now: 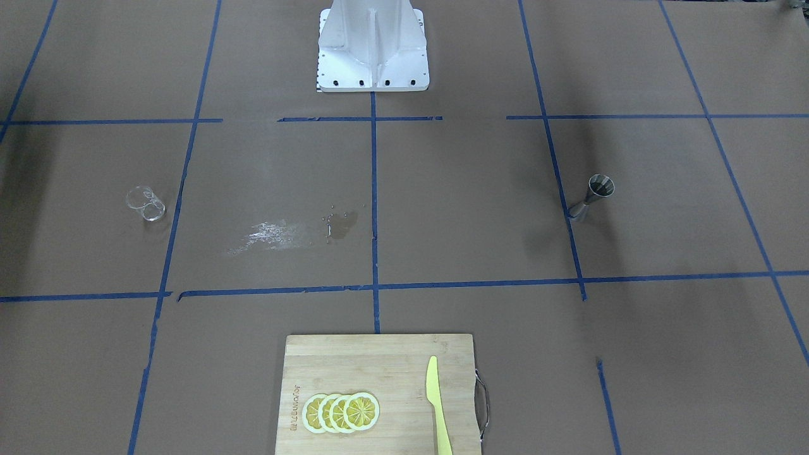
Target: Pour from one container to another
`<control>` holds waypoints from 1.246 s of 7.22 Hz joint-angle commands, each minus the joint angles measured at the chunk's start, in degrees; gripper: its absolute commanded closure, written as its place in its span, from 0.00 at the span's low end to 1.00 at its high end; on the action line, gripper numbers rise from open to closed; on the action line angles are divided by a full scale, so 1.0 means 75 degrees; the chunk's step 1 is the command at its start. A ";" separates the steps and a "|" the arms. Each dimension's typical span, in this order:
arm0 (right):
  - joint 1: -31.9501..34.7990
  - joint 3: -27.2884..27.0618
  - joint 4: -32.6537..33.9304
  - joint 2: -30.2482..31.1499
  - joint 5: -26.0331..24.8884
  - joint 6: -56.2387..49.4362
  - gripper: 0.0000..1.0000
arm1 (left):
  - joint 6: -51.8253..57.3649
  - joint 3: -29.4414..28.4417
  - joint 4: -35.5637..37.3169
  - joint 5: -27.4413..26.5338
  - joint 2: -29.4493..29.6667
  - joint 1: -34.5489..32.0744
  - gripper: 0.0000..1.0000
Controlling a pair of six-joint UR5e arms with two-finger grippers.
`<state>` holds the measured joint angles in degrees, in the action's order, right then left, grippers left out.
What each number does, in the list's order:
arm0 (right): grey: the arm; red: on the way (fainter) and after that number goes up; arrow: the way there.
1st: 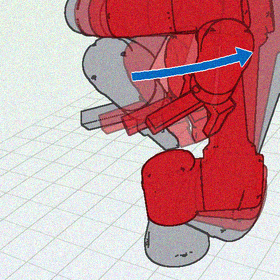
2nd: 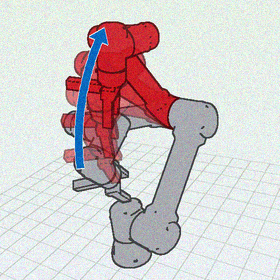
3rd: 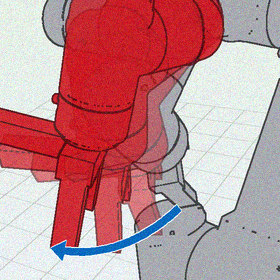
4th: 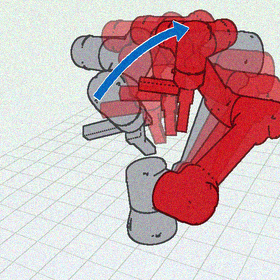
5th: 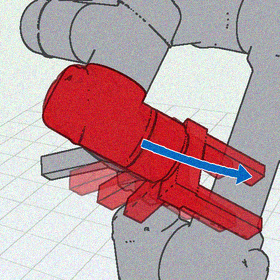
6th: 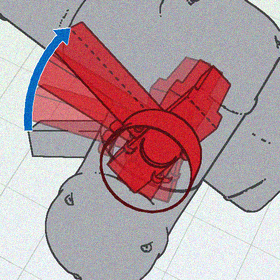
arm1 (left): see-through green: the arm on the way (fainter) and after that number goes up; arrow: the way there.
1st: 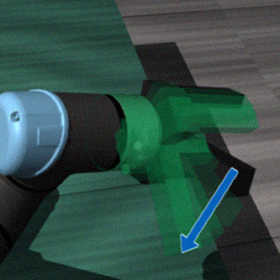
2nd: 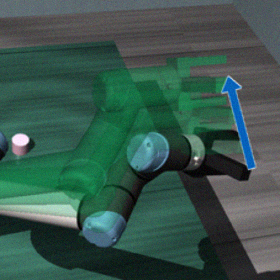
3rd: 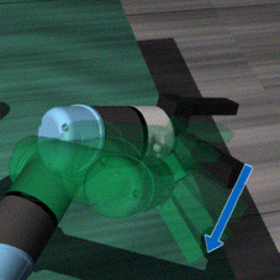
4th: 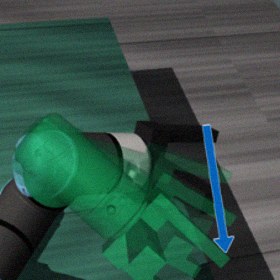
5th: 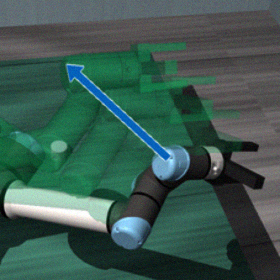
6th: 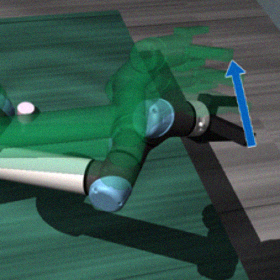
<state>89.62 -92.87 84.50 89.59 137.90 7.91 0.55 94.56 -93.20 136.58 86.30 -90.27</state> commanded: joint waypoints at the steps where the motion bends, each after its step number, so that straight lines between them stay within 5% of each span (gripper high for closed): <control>1: 0.0074 0.0042 -0.0005 0.0090 -0.0082 0.0070 0.00 | 0.0009 -0.0010 -0.0030 0.0000 0.0000 0.0000 0.00; 9: 0.0098 0.0207 -0.0555 0.0078 -0.0434 0.0047 0.00 | 0.0032 0.0049 -0.0053 0.0000 0.0012 0.0000 0.00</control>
<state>90.26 -91.33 80.36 90.11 134.58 8.43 0.72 94.84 -93.60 136.58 86.33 -90.26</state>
